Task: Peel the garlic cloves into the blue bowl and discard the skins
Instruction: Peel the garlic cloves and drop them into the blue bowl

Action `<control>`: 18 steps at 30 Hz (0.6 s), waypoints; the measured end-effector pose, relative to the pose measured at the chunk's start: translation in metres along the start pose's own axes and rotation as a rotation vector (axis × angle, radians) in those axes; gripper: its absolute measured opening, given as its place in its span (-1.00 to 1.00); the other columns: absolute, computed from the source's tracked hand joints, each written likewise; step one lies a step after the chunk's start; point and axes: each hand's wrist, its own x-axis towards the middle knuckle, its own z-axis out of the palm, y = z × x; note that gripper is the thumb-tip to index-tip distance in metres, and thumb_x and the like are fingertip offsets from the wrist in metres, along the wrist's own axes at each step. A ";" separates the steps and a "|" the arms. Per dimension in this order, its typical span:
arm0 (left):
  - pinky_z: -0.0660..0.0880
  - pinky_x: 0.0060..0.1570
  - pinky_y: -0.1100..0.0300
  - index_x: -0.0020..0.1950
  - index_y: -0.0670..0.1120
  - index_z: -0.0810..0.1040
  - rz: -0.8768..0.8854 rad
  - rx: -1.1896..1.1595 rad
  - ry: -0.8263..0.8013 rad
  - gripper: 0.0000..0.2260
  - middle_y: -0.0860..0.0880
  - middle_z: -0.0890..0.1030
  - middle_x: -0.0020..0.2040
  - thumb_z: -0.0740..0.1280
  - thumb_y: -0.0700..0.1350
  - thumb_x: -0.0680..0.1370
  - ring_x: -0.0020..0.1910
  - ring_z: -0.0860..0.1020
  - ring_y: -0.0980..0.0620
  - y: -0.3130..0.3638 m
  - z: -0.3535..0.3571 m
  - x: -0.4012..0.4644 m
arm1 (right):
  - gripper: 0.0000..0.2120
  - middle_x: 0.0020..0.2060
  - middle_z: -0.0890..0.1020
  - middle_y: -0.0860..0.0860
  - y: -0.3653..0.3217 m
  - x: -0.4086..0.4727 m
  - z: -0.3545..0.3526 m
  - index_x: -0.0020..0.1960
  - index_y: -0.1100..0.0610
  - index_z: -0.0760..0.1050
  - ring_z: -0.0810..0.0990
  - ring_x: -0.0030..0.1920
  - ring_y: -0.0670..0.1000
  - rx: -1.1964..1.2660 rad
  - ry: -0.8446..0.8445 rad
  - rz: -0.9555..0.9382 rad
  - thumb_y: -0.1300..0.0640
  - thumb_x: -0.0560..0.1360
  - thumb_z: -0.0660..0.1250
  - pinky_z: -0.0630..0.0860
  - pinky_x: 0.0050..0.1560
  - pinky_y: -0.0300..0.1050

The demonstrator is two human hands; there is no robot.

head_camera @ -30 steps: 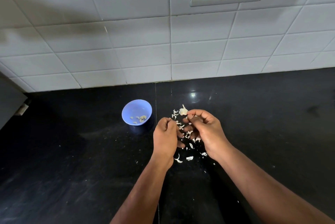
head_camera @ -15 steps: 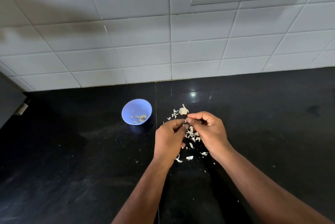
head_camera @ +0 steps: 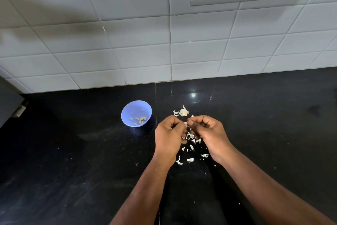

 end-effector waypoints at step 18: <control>0.36 -0.46 0.24 -0.28 -0.13 0.50 -0.289 -0.563 -0.187 -0.76 -0.10 0.54 -0.34 0.26 -0.35 0.56 -0.38 0.49 0.03 0.003 -0.004 0.004 | -0.81 -0.27 0.59 0.12 -0.001 0.001 0.009 0.03 0.26 0.64 0.55 -0.28 0.01 0.307 -0.188 0.216 0.12 0.60 0.38 0.60 -0.23 -0.17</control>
